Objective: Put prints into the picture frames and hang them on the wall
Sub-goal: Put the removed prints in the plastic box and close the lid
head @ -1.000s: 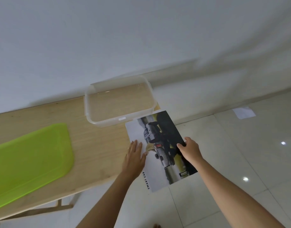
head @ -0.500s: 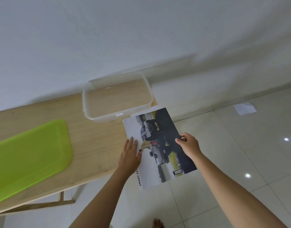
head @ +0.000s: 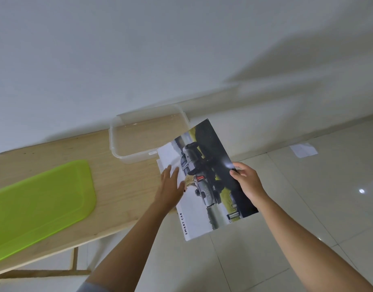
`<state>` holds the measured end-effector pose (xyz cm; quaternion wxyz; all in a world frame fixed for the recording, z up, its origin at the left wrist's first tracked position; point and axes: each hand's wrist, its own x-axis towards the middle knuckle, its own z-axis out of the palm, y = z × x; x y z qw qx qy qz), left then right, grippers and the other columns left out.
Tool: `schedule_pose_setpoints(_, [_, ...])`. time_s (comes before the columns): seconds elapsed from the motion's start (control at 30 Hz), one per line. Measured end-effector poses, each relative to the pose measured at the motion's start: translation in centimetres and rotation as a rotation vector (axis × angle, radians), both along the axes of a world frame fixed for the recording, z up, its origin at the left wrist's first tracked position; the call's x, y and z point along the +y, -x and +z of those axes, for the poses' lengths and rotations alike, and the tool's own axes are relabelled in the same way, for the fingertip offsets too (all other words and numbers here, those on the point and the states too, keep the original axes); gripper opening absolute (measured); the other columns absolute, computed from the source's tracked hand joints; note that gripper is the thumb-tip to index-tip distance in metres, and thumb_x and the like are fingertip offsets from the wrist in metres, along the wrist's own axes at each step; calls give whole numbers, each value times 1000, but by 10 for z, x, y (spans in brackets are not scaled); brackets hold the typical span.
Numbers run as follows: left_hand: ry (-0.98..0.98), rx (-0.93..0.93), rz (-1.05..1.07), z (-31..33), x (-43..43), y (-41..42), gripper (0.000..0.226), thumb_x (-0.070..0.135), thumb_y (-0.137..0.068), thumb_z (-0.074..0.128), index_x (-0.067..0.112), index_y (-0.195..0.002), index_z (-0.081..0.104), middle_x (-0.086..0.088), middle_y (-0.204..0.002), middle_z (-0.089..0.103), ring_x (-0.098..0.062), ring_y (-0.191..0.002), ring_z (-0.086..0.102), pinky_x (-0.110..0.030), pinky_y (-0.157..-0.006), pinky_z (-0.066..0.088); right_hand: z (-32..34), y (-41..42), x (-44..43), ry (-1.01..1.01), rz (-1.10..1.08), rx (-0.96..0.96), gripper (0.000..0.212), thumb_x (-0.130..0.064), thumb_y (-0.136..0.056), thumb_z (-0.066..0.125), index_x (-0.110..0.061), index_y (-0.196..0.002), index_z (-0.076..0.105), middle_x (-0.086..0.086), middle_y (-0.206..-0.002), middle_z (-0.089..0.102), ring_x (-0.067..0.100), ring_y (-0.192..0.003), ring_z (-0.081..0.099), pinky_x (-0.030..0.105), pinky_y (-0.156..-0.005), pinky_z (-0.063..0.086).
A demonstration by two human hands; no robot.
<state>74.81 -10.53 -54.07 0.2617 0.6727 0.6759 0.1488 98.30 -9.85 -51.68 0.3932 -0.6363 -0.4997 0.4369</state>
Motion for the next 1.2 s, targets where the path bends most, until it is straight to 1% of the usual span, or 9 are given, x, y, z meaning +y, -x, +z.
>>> schedule_pose_setpoints(0.13, [-150,-310,136,66,35,-1,51,31,-98,39,11,-144,27,-13,-149,30,-28,-134,33,-41,-111,28,38,-4,3,-180,2,-39,24,-3,-89,55,-9,-110,63,5,-105,65,13,-94,58,12,-79,42])
schedule_pose_setpoints(0.3, [-47,-1037,298,168,59,16,37,43,-98,32,17,-124,39,-15,-128,46,-31,-99,56,-38,-85,51,89,9,9,-537,44,-181,25,-1,-88,56,-11,-109,67,-6,-100,66,-13,-84,59,6,-75,45])
schedule_pose_setpoints(0.43, [26,-1286,331,212,58,42,43,53,-91,45,20,-118,37,-11,-112,52,-34,-98,61,-40,-84,53,110,27,19,-873,154,-394,31,0,-87,54,-13,-112,67,0,-102,70,12,-89,67,30,-70,55])
schedule_pose_setpoints(0.5, [40,-1246,305,220,56,60,46,45,-89,54,10,-117,45,-11,-109,54,-30,-98,61,-35,-79,52,115,40,22,-1006,191,-512,35,0,-84,55,-17,-112,67,-1,-105,69,16,-90,67,31,-67,56])
schedule_pose_setpoints(0.63, [-56,-1052,206,223,52,95,5,7,-90,50,7,-94,54,-12,-90,56,-23,-82,54,-29,-66,42,111,70,32,-1093,301,-608,44,1,-82,58,-23,-119,62,-5,-112,65,12,-96,64,25,-65,55])
schedule_pose_setpoints(0.7, [-133,-1005,155,225,50,110,31,-5,-88,43,13,-110,54,-11,-101,61,-23,-89,58,-32,-71,46,103,86,39,-1061,334,-564,42,-4,-85,55,-24,-122,60,-5,-117,63,10,-101,61,21,-69,53])
schedule_pose_setpoints(0.93, [-279,-904,-25,232,76,160,57,-9,-90,42,36,-127,43,6,-124,58,-17,-116,56,-35,-92,50,65,161,78,-810,472,-289,36,-18,-94,45,-19,-130,53,-1,-130,53,5,-122,48,20,-101,41])
schedule_pose_setpoints(1.13, [-231,-835,-51,230,108,205,62,-1,-92,48,28,-143,28,6,-140,42,-17,-124,48,-40,-102,45,54,228,120,-434,280,82,35,-8,-96,45,-22,-127,49,-3,-125,54,-11,-108,50,7,-90,39])
schedule_pose_setpoints(1.2, [-205,-930,-50,229,112,218,63,-5,-91,47,23,-144,27,3,-141,43,-17,-124,50,-35,-99,47,49,243,133,-288,159,146,38,-14,-96,45,-20,-133,45,-2,-132,49,-3,-112,49,11,-95,39])
